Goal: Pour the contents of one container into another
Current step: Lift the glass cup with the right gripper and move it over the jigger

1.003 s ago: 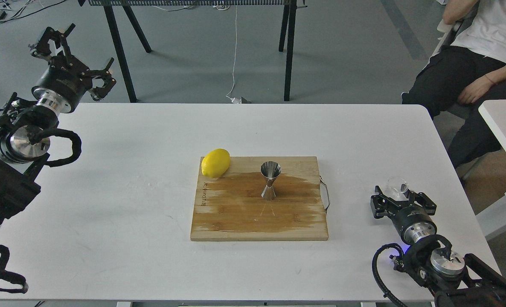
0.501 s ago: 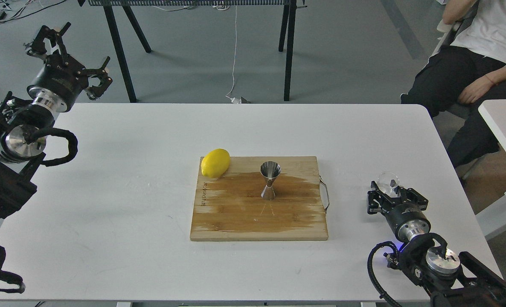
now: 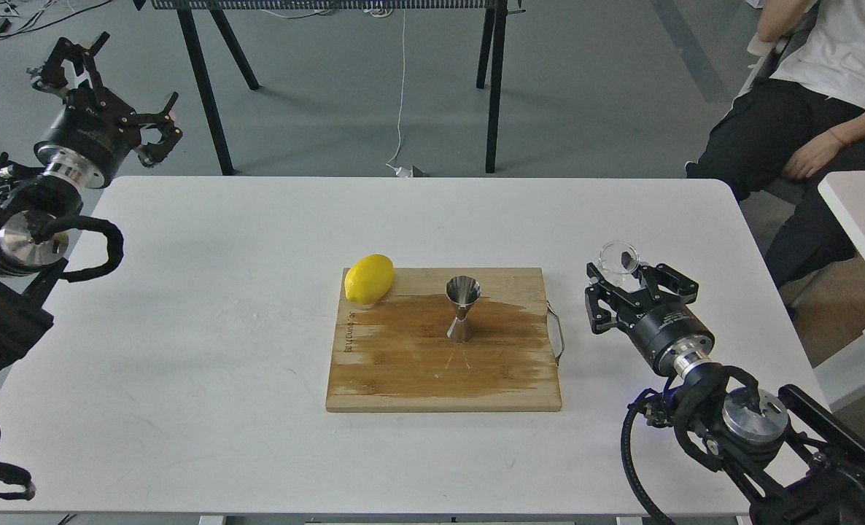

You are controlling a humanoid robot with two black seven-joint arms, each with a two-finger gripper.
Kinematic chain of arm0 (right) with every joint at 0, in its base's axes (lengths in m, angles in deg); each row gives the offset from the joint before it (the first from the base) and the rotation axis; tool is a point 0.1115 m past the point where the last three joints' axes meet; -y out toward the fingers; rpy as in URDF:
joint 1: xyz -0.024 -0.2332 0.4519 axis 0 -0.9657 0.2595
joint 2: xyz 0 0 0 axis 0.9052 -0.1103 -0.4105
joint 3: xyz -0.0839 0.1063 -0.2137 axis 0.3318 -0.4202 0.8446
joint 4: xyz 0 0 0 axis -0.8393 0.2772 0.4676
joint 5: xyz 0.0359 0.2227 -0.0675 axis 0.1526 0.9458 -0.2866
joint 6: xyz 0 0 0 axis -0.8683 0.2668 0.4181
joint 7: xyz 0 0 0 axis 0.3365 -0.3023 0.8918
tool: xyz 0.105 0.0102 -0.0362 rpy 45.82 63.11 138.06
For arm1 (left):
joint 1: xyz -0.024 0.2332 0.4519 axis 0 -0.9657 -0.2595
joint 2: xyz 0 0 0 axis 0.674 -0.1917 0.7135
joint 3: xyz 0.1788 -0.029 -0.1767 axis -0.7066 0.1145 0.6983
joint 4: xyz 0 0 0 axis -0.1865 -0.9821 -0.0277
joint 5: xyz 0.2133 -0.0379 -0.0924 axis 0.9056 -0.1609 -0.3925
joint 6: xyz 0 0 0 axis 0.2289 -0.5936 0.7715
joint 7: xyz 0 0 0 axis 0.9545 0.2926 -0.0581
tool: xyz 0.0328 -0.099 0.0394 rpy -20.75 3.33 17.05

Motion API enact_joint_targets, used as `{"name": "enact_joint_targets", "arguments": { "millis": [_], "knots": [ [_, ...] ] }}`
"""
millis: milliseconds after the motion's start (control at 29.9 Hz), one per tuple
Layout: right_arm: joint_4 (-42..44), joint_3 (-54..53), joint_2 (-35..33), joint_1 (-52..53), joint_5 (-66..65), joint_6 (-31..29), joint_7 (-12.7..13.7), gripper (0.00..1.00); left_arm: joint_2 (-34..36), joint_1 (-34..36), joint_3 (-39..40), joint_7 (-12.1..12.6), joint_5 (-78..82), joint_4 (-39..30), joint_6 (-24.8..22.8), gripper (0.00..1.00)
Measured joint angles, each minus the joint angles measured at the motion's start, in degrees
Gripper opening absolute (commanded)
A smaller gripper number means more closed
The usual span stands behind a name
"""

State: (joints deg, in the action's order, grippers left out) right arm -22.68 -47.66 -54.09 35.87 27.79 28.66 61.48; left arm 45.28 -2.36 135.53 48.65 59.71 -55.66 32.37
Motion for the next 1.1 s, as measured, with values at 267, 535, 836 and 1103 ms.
{"name": "enact_joint_targets", "arguments": {
  "millis": [267,535,836,1103],
  "knots": [
    [-0.27,2.73,6.94,6.79,-14.64,8.24,0.06,0.29,0.8,0.0,0.0,0.04,0.0,0.02,0.08,1.0],
    [-0.45,8.93,11.62,8.86,-28.07,11.13,0.35,0.29,1.22,-0.04,0.0,0.05,0.0,0.02,0.08,1.0],
    [-0.75,10.91,11.68,9.61,-36.66,13.05,0.69,0.29,2.4,-0.41,-0.06,-0.02,0.0,0.02,-0.18,1.0],
    [-0.61,11.0,11.6,10.21,-41.69,14.88,0.66,0.29,2.47,-0.35,-0.05,0.02,0.0,0.02,-0.19,1.0]
  ]
}}
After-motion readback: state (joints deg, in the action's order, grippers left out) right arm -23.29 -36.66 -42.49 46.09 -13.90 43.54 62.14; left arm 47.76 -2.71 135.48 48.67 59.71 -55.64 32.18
